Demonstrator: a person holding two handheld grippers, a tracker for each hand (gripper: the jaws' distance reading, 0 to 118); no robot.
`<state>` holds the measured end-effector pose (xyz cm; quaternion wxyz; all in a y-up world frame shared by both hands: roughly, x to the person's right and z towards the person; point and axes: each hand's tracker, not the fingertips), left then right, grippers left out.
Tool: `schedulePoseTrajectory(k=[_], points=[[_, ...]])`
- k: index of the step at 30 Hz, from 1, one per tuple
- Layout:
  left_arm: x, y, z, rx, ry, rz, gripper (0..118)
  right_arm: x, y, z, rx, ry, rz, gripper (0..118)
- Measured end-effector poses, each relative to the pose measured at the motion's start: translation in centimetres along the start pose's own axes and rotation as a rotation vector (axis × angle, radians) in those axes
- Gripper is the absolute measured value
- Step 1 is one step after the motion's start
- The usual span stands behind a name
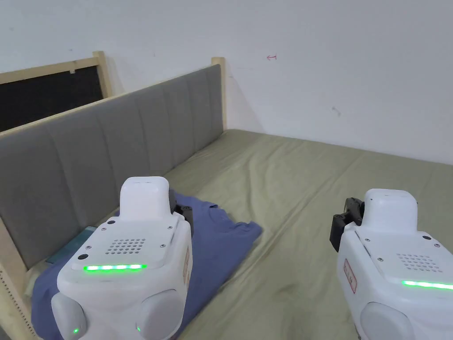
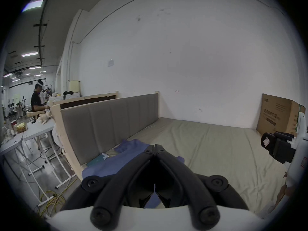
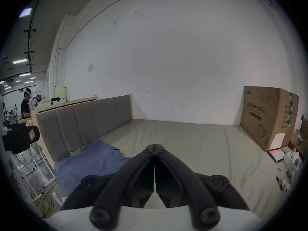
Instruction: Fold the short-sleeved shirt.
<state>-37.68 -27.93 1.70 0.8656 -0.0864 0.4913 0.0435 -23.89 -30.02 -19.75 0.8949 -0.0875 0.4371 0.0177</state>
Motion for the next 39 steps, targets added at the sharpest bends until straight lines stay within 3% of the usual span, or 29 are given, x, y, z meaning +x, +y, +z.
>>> schedulePoseTrajectory(k=[8,15,18,20,21,22,23,24,32,35,36,38,39], points=[[-1.6,-1.4,-2.7,-0.073,0.023,0.014,0,-0.8,-1.0,-1.1,-0.038,0.016,0.030,0],[-2.8,-5.1,-13.0,-0.341,-0.033,0.053,0,-0.3,-2.4,-2.7,-0.106,0.001,0.028,0],[-3.0,-7.7,-18.2,-0.546,-0.054,0.059,2,-0.4,-3.3,-3.5,-0.141,0.000,0.049,0],[-2.7,-9.5,-21.0,-0.605,-0.056,0.031,36,-0.5,-3.9,-4.4,-0.163,-0.002,0.058,0],[-2.8,-10.4,-22.6,-0.652,-0.044,0.012,71,-0.5,-4.2,-5.0,-0.180,-0.005,0.057,0],[-3.1,-11.4,-24.4,-0.686,-0.067,0.048,94,-0.5,-4.5,-5.7,-0.197,-0.007,0.053,0],[-3.4,-12.3,-25.8,-0.722,-0.069,0.067,107,-0.5,-4.8,-6.1,-0.209,-0.007,0.050,0],[-3.6,-13.0,-27.0,-0.746,-0.079,0.096,108,-0.5,-5.1,-6.7,-0.222,-0.006,0.049,0],[-2.5,-16.1,-35.4,-0.872,-0.012,0.049,107,-0.1,-7.3,-10.0,-0.310,-0.010,0.065,0],[-1.8,-18.8,-36.4,-0.969,0.007,0.015,100,0.4,-8.0,-10.6,-0.339,-0.029,0.057,0],[-1.7,-18.5,-35.9,-0.905,-0.001,0.003,100,0.7,-8.1,-10.7,-0.350,-0.036,0.052,0],[-2.0,-17.3,-35.3,-0.907,-0.002,0.014,85,1.1,-8.3,-10.8,-0.363,-0.042,0.044,0],[-2.0,-17.1,-34.9,-0.889,0.001,0.018,64,1.3,-8.4,-10.8,-0.367,-0.047,0.039,0]])
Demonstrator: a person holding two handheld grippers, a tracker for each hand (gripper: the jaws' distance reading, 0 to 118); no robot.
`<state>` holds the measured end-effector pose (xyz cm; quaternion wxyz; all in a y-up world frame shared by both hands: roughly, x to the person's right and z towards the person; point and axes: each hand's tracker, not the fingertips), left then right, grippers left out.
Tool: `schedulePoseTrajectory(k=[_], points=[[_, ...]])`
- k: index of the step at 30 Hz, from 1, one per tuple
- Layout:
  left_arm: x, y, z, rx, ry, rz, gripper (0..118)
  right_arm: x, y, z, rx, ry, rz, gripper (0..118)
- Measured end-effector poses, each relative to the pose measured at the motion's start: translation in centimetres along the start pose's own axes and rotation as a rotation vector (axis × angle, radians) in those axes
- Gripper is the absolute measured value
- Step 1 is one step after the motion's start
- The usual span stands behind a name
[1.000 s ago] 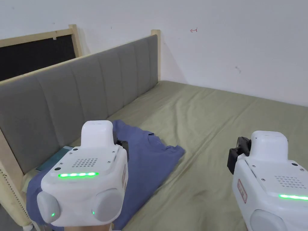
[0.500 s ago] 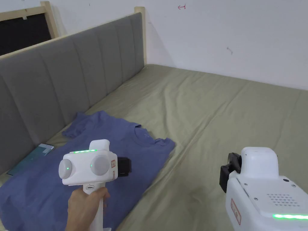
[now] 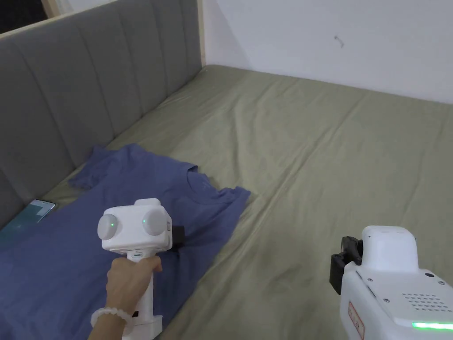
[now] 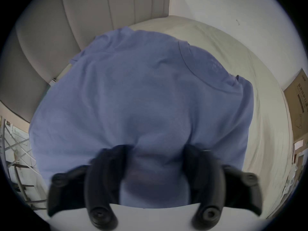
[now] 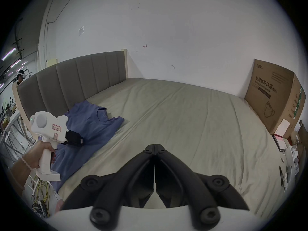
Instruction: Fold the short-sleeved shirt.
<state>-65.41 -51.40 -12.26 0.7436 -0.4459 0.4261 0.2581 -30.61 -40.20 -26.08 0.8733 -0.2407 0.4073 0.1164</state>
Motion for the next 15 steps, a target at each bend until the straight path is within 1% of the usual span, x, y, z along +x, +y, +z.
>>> schedulePoseTrajectory(k=[1,2,3,5,8,11,12,14,15], points=[[-0.3,0.0,0.3,0.016,0.029,0.014,43,0.1,0.0,0.0,-0.007,-0.004,-0.007,0],[-0.6,0.1,0.3,0.012,0.051,0.017,18,0.3,0.0,0.0,-0.011,-0.005,-0.012,0],[-0.9,0.1,0.2,-0.003,0.085,-0.001,6,0.4,0.0,0.1,-0.012,-0.004,-0.021,0],[-1.6,0.3,0.3,-0.021,0.010,0.043,6,0.6,0.0,0.7,-0.009,0.001,-0.030,0],[-1.5,0.8,1.9,-0.025,0.004,0.070,5,1.0,0.1,1.3,0.001,-0.011,-0.023,0],[-0.6,1.1,4.4,0.031,-0.047,0.049,5,2.0,0.3,2.2,0.012,-0.025,-0.040,0],[0.1,1.2,5.4,0.053,-0.082,0.029,5,2.5,0.4,2.5,0.018,-0.034,-0.051,0],[1.4,1.4,7.3,0.076,-0.158,0.055,5,3.3,0.6,3.3,0.034,-0.053,-0.064,0],[2.3,1.4,8.2,0.081,-0.229,0.071,5,3.8,0.7,3.8,0.040,-0.065,-0.072,0]])
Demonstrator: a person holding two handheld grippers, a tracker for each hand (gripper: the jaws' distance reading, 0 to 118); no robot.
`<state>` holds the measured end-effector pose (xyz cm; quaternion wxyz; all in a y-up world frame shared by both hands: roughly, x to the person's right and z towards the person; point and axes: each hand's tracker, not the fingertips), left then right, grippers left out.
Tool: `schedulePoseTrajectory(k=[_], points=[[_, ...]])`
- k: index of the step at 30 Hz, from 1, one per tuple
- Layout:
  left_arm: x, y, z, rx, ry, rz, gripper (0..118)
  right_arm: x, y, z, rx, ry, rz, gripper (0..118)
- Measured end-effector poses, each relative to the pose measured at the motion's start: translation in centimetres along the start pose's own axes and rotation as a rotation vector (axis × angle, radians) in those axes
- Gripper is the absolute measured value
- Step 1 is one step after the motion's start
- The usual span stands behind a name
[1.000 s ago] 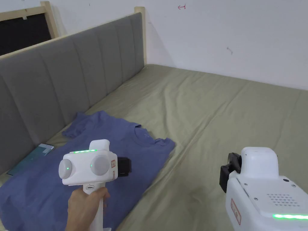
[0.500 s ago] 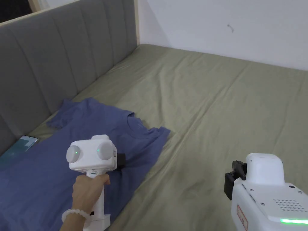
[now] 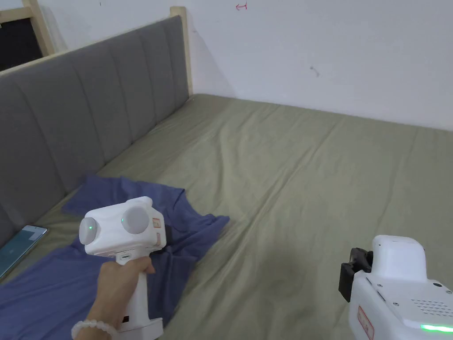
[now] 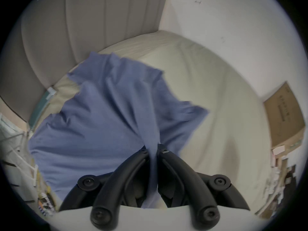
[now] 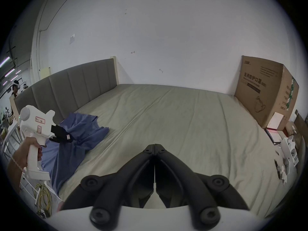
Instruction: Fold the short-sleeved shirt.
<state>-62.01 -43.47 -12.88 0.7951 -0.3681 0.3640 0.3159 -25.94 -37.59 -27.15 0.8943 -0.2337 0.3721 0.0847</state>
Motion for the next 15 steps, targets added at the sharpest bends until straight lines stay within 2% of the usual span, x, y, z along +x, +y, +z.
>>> schedulePoseTrajectory(k=[4,8,11,15], points=[[7.4,-0.4,2.5,0.039,-0.203,-0.102,5,2.4,0.9,2.4,0.042,-0.056,-0.024,0],[16.5,-1.3,5.6,0.020,-0.531,-0.150,5,5.7,1.5,5.3,0.098,-0.145,-0.055,0],[24.4,-3.9,9.4,0.062,-0.690,-0.323,5,8.6,2.0,7.9,0.147,-0.230,-0.077,0],[31.2,-9.2,11.8,-0.060,-0.943,-0.386,5,12.9,2.2,10.9,0.181,-0.344,-0.153,0]])
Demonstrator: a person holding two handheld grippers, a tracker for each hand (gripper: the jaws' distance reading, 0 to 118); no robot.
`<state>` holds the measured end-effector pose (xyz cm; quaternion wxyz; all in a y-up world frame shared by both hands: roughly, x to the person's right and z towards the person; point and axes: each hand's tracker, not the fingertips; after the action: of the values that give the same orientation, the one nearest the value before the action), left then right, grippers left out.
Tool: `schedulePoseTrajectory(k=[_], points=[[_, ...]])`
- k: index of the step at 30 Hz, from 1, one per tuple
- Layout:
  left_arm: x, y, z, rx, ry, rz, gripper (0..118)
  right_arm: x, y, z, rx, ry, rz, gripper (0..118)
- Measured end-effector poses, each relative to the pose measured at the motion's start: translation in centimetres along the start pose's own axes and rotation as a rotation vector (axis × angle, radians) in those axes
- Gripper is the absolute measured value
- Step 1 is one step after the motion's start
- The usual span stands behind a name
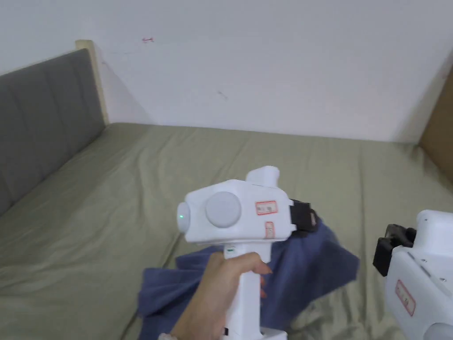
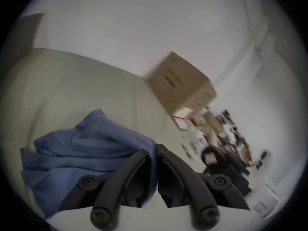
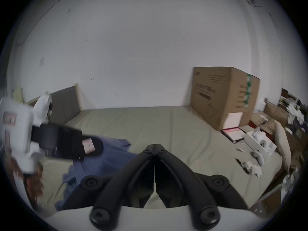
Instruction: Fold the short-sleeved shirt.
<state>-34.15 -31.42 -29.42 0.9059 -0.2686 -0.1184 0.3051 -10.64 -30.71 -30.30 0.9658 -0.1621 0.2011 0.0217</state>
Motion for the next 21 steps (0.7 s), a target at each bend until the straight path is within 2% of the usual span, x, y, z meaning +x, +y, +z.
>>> schedulePoseTrajectory(k=[2,4,8,9,10,11,13,14,15,18,21], points=[[1.6,-1.8,-2.1,-0.050,-0.031,-0.034,5,2.1,0.0,0.4,0.006,-0.032,-0.044,0],[2.8,-4.0,-5.1,-0.123,0.053,-0.129,5,4.1,-0.4,0.3,-0.008,-0.069,-0.064,0],[1.4,-8.6,-10.6,-0.262,0.185,-0.178,5,6.4,-1.9,-0.2,-0.056,-0.097,-0.102,0],[0.6,-9.6,-11.8,-0.317,0.255,-0.182,7,6.7,-2.4,-0.4,-0.072,-0.100,-0.105,0],[-0.4,-10.5,-12.8,-0.342,0.277,-0.162,15,6.9,-2.9,-0.5,-0.088,-0.103,-0.095,0],[-1.0,-11.0,-13.4,-0.364,0.285,-0.156,31,6.9,-3.2,-0.7,-0.105,-0.110,-0.084,0],[-1.9,-11.7,-13.7,-0.386,0.316,-0.118,97,7.2,-3.8,-1.0,-0.129,-0.114,-0.070,0],[-2.1,-11.8,-13.3,-0.402,0.324,-0.116,115,7.3,-4.0,-1.1,-0.135,-0.111,-0.071,0],[-2.3,-11.7,-13.1,-0.403,0.330,-0.120,117,7.3,-4.1,-1.4,-0.146,-0.108,-0.078,0],[-1.9,-10.3,-11.0,-0.349,0.346,-0.171,112,7.1,-4.2,-1.9,-0.163,-0.101,-0.095,0],[-2.2,-9.0,-8.6,-0.297,0.376,-0.188,102,6.4,-4.3,-2.1,-0.170,-0.082,-0.091,0]])
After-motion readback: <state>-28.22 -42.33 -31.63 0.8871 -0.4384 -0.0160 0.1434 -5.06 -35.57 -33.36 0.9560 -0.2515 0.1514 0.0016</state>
